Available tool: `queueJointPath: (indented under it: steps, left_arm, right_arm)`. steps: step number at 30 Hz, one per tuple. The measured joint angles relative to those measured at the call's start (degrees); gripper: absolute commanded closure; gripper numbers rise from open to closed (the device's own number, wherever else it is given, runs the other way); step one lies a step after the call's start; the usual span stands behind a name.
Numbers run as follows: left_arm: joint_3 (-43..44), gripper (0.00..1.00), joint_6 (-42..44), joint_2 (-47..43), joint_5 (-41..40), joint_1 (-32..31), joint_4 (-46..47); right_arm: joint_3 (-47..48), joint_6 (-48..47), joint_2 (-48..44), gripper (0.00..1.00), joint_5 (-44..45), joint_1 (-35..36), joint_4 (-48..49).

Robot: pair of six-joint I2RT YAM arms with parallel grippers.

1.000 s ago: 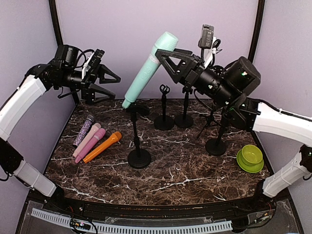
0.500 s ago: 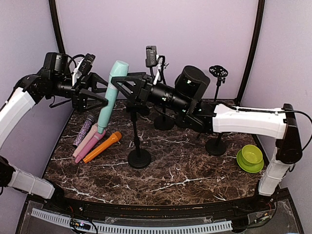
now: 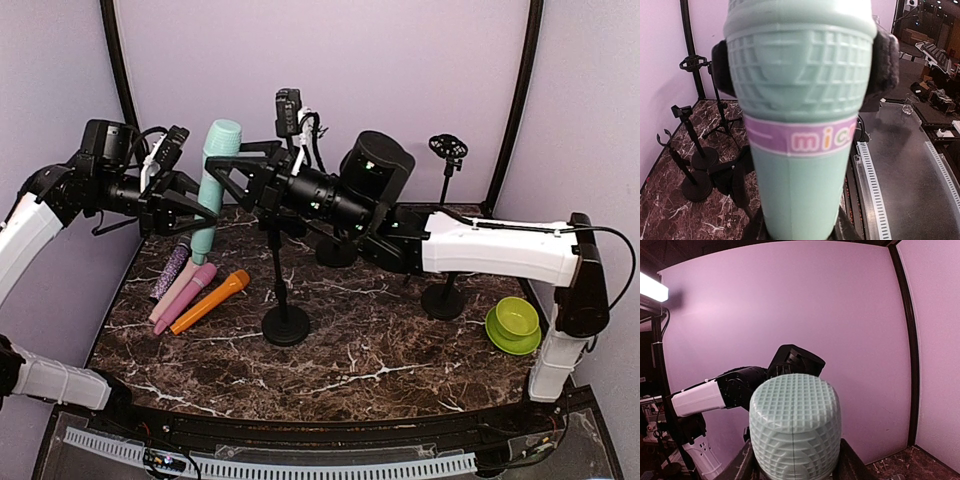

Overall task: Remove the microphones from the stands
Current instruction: Pass from the right arm to the left, then place the microphone at the center of the board.

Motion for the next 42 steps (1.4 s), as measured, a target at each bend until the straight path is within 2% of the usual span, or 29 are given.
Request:
queueJointPath:
  steps: [5, 6, 7, 8, 10, 14, 20, 24, 28, 35, 39, 42]
  left_arm:
    - [-0.13, 0.91, 0.48, -0.07, -0.39, 0.0, -0.2]
    - [-0.13, 0.93, 0.0, -0.07, -0.94, 0.0, -0.28]
    - [-0.13, 0.94, -0.26, -0.04, -1.29, 0.0, -0.35]
    - [-0.13, 0.96, -0.59, -0.02, -2.01, 0.0, -0.35]
    - [-0.11, 0.99, -1.42, -0.02, -3.48, 0.15, -0.33]
    - [-0.11, 1.0, -2.71, 0.59, -7.04, 2.43, -0.13]
    - [0.0, 1.0, -3.28, 7.17, -14.23, 8.68, 1.73]
    - [0.55, 1.0, -1.25, 16.9, -21.88, 10.51, 3.87]
    - [3.78, 1.0, 2.89, 29.18, -28.11, 10.54, 5.64]
    - [18.6, 1.0, 8.94, 50.14, -36.39, 10.25, 6.69]
    - [25.97, 1.0, 8.94, 57.18, -38.29, 10.05, 7.82]
    - [27.28, 1.0, 9.03, 59.19, -39.41, 9.51, 9.14]
  right_arm:
    - [0.07, -1.2, 0.02, 0.3, 0.96, 0.2, -0.79]
    - [0.04, -1.95, -0.04, 0.21, 1.44, 0.28, -1.27]
    - [-0.07, -2.27, -0.07, 0.04, 1.9, 0.33, -1.9]
    - [-0.31, -3.04, -0.33, 0.01, 2.43, 0.39, -2.75]
    - [-1.64, -4.72, -1.4, 0.0, 3.89, 0.59, -4.24]
    - [-7.48, -7.1, -6.54, 0.0, 8.31, 0.61, -6.82]
    - [-17.86, -9.29, -19.63, 0.0, 16.59, 0.22, -8.46]
    - [-22.62, -10.14, -27.21, 0.0, 21.73, -0.09, -7.63]
    - [-26.32, -10.23, -31.06, 0.0, 25.22, -0.13, -6.71]
    - [-32.22, -9.31, -32.87, 0.0, 29.11, -0.13, -7.93]
    - [-33.48, -8.46, -33.31, 0.0, 30.53, -0.13, -9.49]
    - [-33.62, -8.17, -33.59, 0.0, 31.32, -0.13, -10.01]
